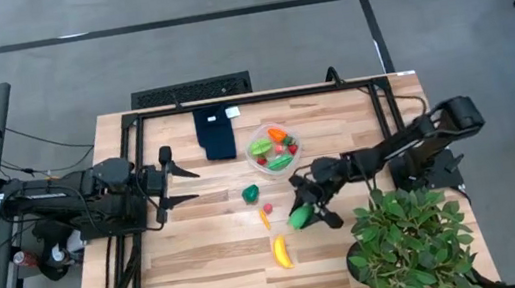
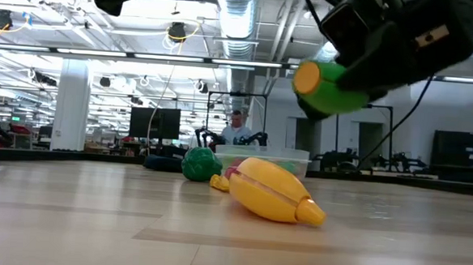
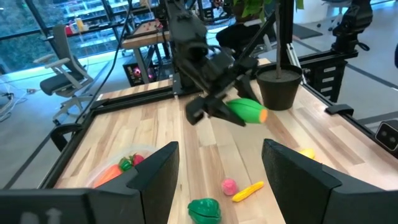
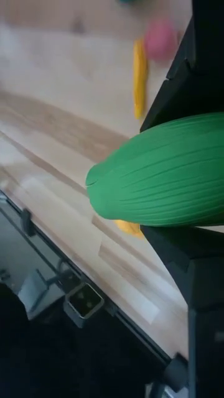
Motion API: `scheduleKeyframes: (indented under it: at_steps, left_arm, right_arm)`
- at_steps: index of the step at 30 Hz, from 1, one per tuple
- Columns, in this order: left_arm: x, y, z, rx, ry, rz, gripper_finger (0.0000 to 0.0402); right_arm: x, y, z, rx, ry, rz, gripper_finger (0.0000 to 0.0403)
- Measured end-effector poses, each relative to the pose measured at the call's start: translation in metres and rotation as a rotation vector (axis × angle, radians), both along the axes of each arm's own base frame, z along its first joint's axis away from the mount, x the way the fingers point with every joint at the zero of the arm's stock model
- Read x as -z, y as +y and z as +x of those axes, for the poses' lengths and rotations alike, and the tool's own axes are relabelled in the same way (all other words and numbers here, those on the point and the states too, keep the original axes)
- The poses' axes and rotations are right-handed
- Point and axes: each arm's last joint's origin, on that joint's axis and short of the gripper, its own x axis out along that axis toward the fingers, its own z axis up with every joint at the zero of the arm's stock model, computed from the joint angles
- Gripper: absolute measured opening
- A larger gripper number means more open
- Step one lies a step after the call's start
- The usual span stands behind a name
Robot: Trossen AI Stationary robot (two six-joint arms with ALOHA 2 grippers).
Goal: Pick and placing Produce into tupperware
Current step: Put the green corn into the transparent container
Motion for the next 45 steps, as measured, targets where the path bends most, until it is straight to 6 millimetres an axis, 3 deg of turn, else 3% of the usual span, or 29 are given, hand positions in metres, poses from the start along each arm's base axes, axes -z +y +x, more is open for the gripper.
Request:
scheduleKeyframes:
  at_steps: [12, 23, 34, 45]
  left_arm:
    - [0.0, 0.0, 0.0, 0.004, -0.001, 0.021, 0.0223]
    - [0.0, 0.0, 0.0, 0.009, -0.002, 0.055, 0.0223]
    - [0.002, 0.0, 0.0, 0.013, 0.015, 0.073, 0.0223]
    - [0.003, 0.0, -0.001, 0.013, 0.024, 0.074, 0.0223]
  right_arm:
    - [-0.036, -0.052, -0.013, 0.192, -0.105, -0.093, 0.0223]
    - [-0.041, -0.099, -0.018, 0.431, -0.141, -0.216, 0.0221]
    - [-0.049, -0.12, -0.019, 0.577, -0.223, -0.273, 0.0218]
    - [-0.049, -0.126, -0.02, 0.72, -0.202, -0.33, 0.022]
